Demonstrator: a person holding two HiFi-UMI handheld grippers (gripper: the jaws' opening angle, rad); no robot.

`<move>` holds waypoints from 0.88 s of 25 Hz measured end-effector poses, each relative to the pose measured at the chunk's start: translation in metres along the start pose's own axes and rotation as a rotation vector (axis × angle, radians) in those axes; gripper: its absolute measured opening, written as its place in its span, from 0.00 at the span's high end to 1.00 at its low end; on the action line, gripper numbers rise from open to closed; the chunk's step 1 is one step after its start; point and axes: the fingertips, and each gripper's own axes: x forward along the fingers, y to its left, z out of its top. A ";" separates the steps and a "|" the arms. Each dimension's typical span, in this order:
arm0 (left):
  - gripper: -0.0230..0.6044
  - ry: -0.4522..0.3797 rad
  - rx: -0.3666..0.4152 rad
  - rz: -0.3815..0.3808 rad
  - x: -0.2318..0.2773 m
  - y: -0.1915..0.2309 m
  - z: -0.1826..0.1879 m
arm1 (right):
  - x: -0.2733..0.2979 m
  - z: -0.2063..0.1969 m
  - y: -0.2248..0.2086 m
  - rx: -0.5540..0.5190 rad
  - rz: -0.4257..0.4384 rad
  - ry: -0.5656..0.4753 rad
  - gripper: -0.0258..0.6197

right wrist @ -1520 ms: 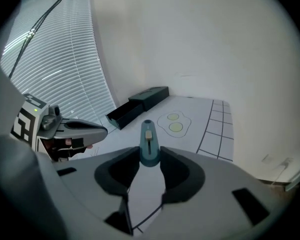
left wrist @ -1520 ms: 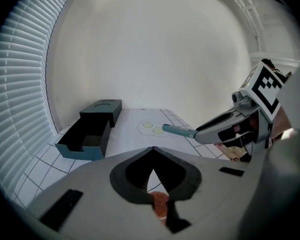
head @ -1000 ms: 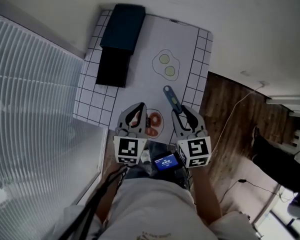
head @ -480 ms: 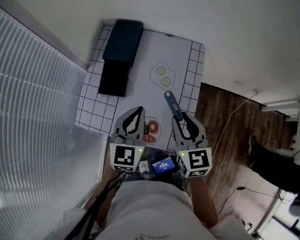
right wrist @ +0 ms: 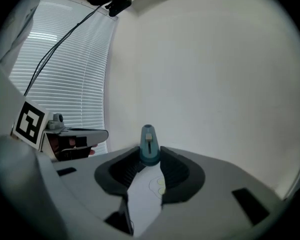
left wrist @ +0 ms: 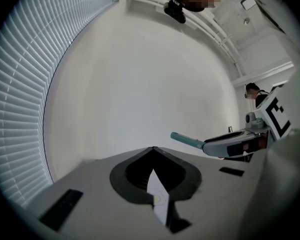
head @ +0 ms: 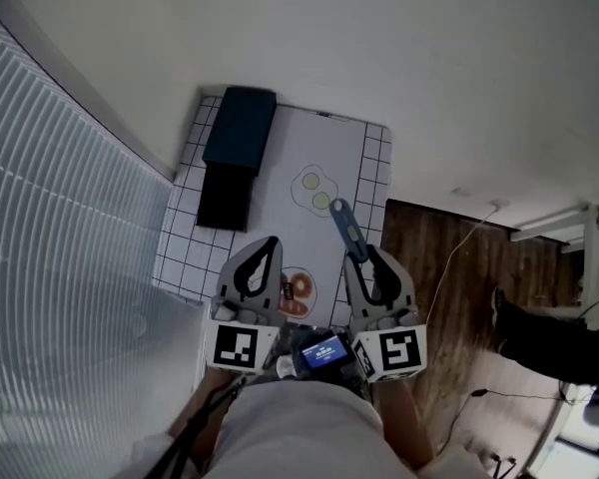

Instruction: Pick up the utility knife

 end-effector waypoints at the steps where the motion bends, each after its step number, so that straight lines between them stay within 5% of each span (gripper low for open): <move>1: 0.96 -0.009 -0.003 -0.003 -0.001 0.000 0.004 | -0.002 0.004 0.001 -0.001 -0.005 -0.010 0.76; 22: 0.96 -0.057 0.012 -0.002 -0.004 -0.006 0.038 | -0.033 0.050 -0.003 -0.006 -0.034 -0.135 0.76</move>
